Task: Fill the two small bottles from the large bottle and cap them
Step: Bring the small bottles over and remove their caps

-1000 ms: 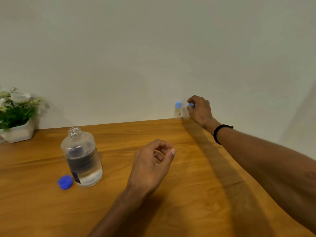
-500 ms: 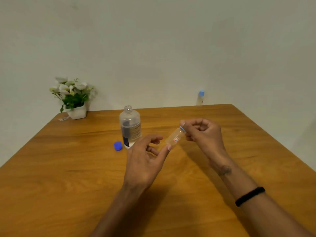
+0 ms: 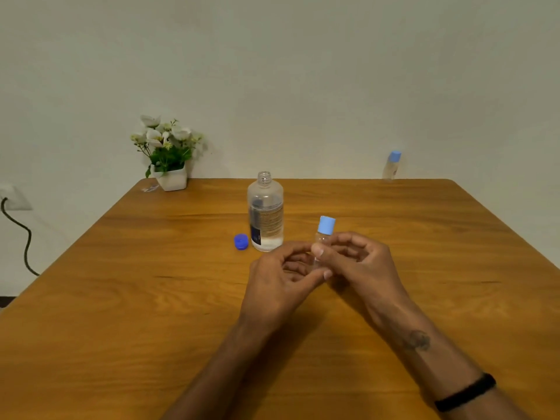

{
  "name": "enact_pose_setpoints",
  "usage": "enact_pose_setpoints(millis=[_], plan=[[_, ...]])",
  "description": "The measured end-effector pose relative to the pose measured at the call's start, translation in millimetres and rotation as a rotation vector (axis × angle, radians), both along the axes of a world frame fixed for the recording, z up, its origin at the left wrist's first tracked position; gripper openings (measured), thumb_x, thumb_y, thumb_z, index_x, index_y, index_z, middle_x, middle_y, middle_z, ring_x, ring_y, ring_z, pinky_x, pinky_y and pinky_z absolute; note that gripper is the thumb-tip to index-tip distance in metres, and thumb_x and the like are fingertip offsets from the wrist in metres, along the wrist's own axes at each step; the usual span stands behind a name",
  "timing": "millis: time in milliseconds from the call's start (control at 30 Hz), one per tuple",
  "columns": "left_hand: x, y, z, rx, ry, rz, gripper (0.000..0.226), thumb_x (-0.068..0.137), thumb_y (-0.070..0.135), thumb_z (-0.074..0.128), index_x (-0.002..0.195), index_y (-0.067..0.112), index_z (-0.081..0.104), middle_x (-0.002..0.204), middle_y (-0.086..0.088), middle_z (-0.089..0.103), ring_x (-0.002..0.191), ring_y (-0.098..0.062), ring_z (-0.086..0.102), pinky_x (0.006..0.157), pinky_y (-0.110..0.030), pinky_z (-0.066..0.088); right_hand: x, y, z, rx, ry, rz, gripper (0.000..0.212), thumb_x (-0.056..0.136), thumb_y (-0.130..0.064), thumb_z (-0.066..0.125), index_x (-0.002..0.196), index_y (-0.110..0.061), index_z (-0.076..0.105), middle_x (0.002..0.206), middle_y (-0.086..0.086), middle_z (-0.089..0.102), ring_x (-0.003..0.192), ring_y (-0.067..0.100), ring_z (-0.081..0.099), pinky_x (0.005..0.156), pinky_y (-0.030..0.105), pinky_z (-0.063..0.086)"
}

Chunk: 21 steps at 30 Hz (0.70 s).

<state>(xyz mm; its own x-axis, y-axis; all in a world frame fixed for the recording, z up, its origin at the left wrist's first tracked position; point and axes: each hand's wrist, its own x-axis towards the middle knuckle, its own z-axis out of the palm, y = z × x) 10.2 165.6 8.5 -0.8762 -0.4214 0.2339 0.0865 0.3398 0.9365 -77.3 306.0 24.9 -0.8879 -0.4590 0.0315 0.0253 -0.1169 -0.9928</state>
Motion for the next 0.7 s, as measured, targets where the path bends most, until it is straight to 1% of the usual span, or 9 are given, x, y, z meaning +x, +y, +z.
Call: enact_pose_setpoints(millis=[100, 167, 233, 300, 367, 467, 533, 633, 700], plan=[[2, 0, 2, -0.054, -0.001, 0.018, 0.050, 0.078, 0.046, 0.088, 0.123, 0.031, 0.073, 0.099, 0.010, 0.077, 0.087, -0.009, 0.073, 0.071, -0.027, 0.064, -4, 6, -1, -0.063, -0.101, 0.057, 0.034, 0.080, -0.018, 0.087, 0.111, -0.005, 0.078, 0.104, 0.018, 0.082, 0.096, 0.031, 0.079, 0.085, 0.040, 0.063], [0, -2, 4, 0.099, 0.023, 0.029, 0.039, 0.085, 0.053, 0.078, 0.118, 0.031, 0.075, 0.097, 0.009, 0.078, 0.084, -0.007, 0.073, 0.072, -0.028, 0.062, -9, 10, -1, -0.117, -0.201, 0.161, 0.038, 0.082, -0.019, 0.081, 0.115, -0.001, 0.077, 0.111, 0.023, 0.079, 0.099, 0.031, 0.077, 0.090, 0.043, 0.064], [-2, -5, 5, 0.272, 0.036, 0.005, 0.035, 0.090, 0.049, 0.070, 0.118, 0.028, 0.074, 0.099, 0.004, 0.079, 0.082, -0.006, 0.071, 0.075, -0.030, 0.061, -13, 14, -1, -0.105, -0.277, 0.305, 0.036, 0.086, -0.018, 0.077, 0.118, 0.000, 0.077, 0.116, 0.025, 0.077, 0.102, 0.032, 0.076, 0.096, 0.048, 0.063], [-3, -8, 5, 0.382, 0.019, -0.038, 0.037, 0.092, 0.041, 0.067, 0.125, 0.025, 0.071, 0.104, 0.001, 0.080, 0.086, -0.007, 0.072, 0.080, -0.032, 0.061, -14, 17, -2, -0.077, -0.341, 0.429, 0.037, 0.090, -0.016, 0.072, 0.122, 0.002, 0.075, 0.117, 0.025, 0.076, 0.103, 0.034, 0.076, 0.098, 0.048, 0.061], [-3, -10, 7, 0.464, -0.001, -0.099, 0.035, 0.097, 0.033, 0.064, 0.131, 0.023, 0.069, 0.106, 0.002, 0.080, 0.094, -0.008, 0.074, 0.084, -0.032, 0.061, -15, 18, -1, -0.077, -0.385, 0.513, 0.039, 0.094, -0.014, 0.068, 0.128, 0.005, 0.071, 0.114, 0.025, 0.076, 0.098, 0.032, 0.077, 0.094, 0.045, 0.063], [-1, -12, 10, 0.565, -0.034, -0.209, 0.036, 0.101, 0.031, 0.059, 0.135, 0.022, 0.068, 0.124, -0.007, 0.076, 0.115, -0.020, 0.071, 0.095, -0.039, 0.059, -13, 18, 2, -0.103, -0.438, 0.599, 0.042, 0.098, -0.012, 0.065, 0.134, 0.009, 0.065, 0.113, 0.027, 0.074, 0.095, 0.031, 0.077, 0.090, 0.042, 0.065], [0, -12, 13, 0.643, -0.030, -0.281, 0.035, 0.104, 0.028, 0.054, 0.136, 0.019, 0.066, 0.130, -0.011, 0.073, 0.117, -0.022, 0.070, 0.099, -0.044, 0.057, -14, 19, 3, -0.122, -0.454, 0.647, 0.044, 0.097, -0.011, 0.066, 0.135, 0.011, 0.063, 0.115, 0.028, 0.073, 0.098, 0.032, 0.077, 0.091, 0.042, 0.066], [1, -12, 14, 0.745, -0.022, -0.359, 0.035, 0.107, 0.023, 0.050, 0.138, 0.015, 0.065, 0.135, -0.013, 0.071, 0.115, -0.029, 0.062, 0.094, -0.045, 0.055, -14, 22, 3, -0.138, -0.459, 0.712, 0.048, 0.094, -0.012, 0.069, 0.136, 0.012, 0.062, 0.119, 0.031, 0.071, 0.101, 0.034, 0.077, 0.092, 0.043, 0.065], [1, -12, 14, 0.785, -0.022, -0.381, 0.035, 0.106, 0.022, 0.051, 0.137, 0.014, 0.066, 0.132, -0.013, 0.072, 0.104, -0.030, 0.060, 0.084, -0.040, 0.058, -14, 23, 2, -0.142, -0.458, 0.735, 0.047, 0.094, -0.011, 0.069, 0.135, 0.012, 0.063, 0.120, 0.032, 0.071, 0.102, 0.035, 0.078, 0.092, 0.044, 0.065]])
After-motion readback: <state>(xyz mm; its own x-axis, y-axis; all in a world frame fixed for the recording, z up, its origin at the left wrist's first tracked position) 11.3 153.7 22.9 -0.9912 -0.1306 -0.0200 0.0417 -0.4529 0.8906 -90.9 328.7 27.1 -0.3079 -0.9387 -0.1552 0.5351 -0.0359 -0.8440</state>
